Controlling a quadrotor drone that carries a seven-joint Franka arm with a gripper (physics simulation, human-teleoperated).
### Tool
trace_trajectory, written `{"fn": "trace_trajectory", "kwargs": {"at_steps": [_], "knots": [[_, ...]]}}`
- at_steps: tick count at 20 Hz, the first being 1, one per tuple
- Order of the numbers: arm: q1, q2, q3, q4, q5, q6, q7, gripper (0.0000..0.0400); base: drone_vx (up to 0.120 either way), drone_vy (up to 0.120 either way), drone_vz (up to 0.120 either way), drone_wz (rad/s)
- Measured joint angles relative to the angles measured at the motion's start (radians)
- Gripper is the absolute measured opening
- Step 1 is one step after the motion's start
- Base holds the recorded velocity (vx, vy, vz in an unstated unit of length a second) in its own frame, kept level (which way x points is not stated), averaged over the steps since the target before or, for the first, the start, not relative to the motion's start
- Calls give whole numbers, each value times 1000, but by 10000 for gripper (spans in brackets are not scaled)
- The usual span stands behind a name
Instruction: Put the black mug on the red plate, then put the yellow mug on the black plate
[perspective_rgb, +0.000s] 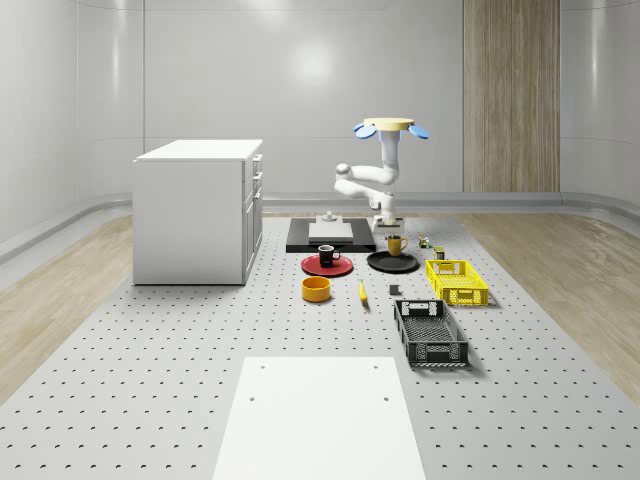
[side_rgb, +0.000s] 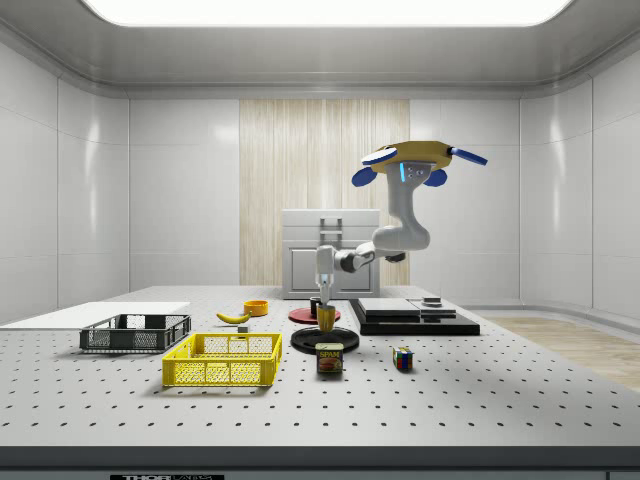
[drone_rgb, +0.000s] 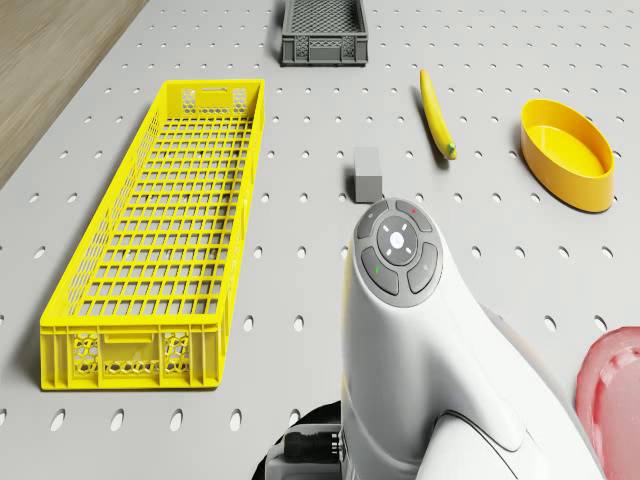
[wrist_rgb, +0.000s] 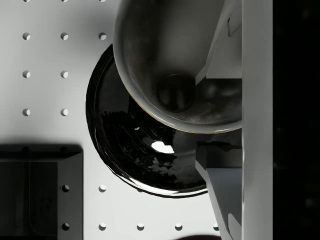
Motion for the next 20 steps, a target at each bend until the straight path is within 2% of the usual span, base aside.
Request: {"fn": "trace_trajectory", "kwargs": {"at_steps": [13,16,18,20], "knots": [[-18,19,-111,60,-100,54,-17,110,0,0,0,0],[-11,20,-115,66,-103,57,-28,251,0,0,0,0],[-4,19,-106,61,-95,52,-33,310,0,0,0,0],[4,17,-90,53,-81,44,-36,345,0,0,0,0]]}}
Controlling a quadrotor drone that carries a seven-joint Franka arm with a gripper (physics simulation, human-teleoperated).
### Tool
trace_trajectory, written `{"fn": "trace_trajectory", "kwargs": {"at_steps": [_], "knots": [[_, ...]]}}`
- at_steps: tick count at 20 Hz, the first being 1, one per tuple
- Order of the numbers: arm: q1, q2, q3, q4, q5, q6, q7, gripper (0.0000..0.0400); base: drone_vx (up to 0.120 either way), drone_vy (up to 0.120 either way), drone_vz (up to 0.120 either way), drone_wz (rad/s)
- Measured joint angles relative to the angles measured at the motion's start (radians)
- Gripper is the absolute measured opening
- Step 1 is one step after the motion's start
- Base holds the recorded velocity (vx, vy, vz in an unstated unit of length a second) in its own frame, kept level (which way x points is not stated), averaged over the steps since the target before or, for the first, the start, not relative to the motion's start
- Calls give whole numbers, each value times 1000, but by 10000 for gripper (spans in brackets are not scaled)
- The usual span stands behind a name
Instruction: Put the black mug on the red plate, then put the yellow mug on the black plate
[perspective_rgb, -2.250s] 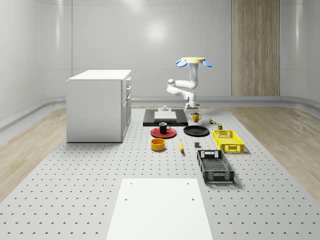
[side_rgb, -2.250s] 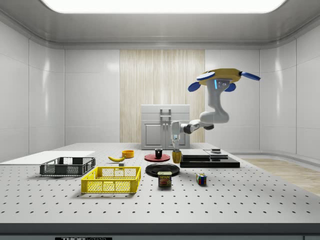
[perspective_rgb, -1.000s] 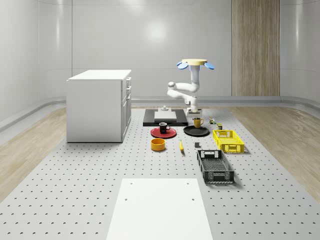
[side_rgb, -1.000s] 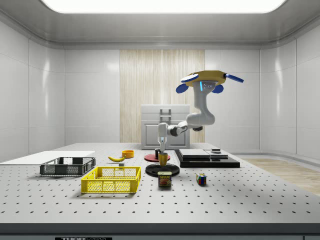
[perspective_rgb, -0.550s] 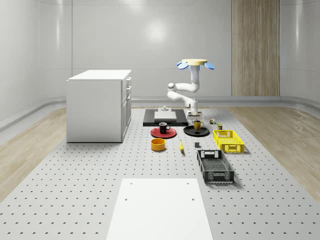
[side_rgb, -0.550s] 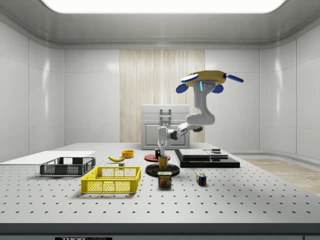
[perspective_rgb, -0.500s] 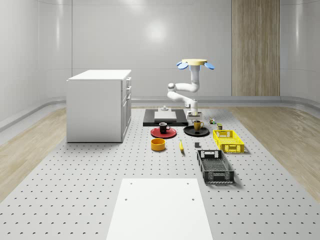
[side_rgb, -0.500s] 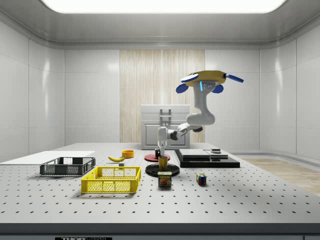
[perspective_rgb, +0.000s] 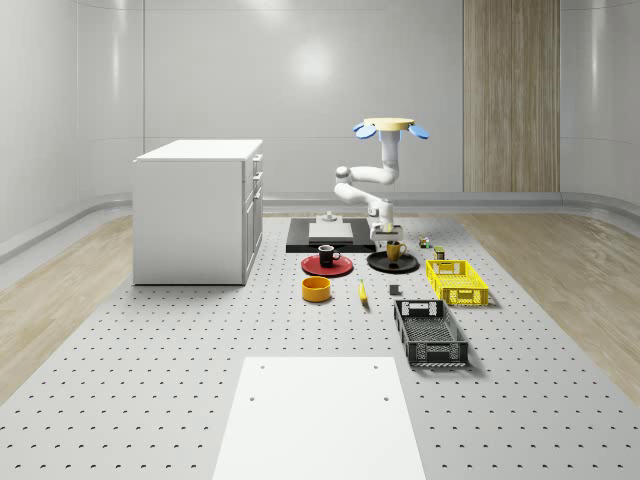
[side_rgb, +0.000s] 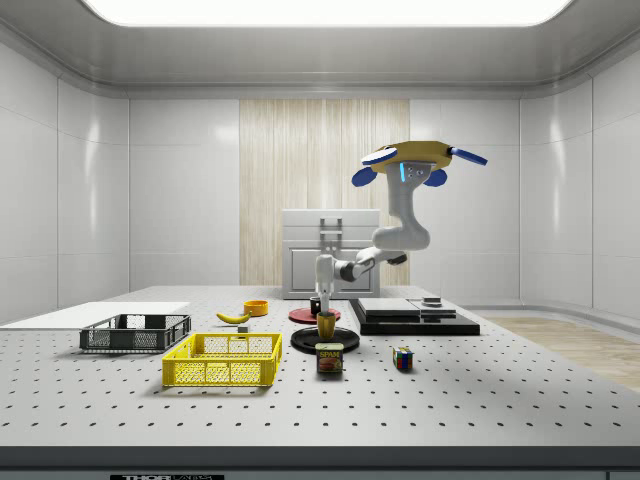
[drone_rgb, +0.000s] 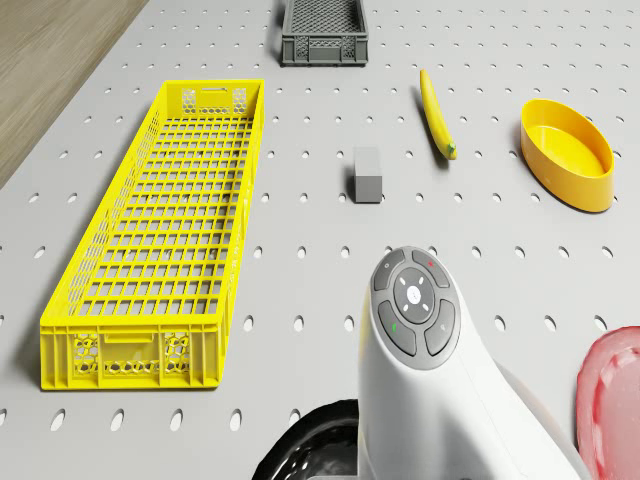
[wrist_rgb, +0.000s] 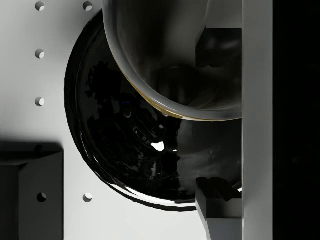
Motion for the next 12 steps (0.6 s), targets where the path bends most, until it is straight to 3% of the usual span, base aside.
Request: {"fn": "trace_trajectory", "kwargs": {"at_steps": [5,12], "knots": [[20,-7,51,-26,45,-26,-6,384,0,0,0,0],[30,-12,85,-41,76,-42,-8,397,0,0,0,0]]}}
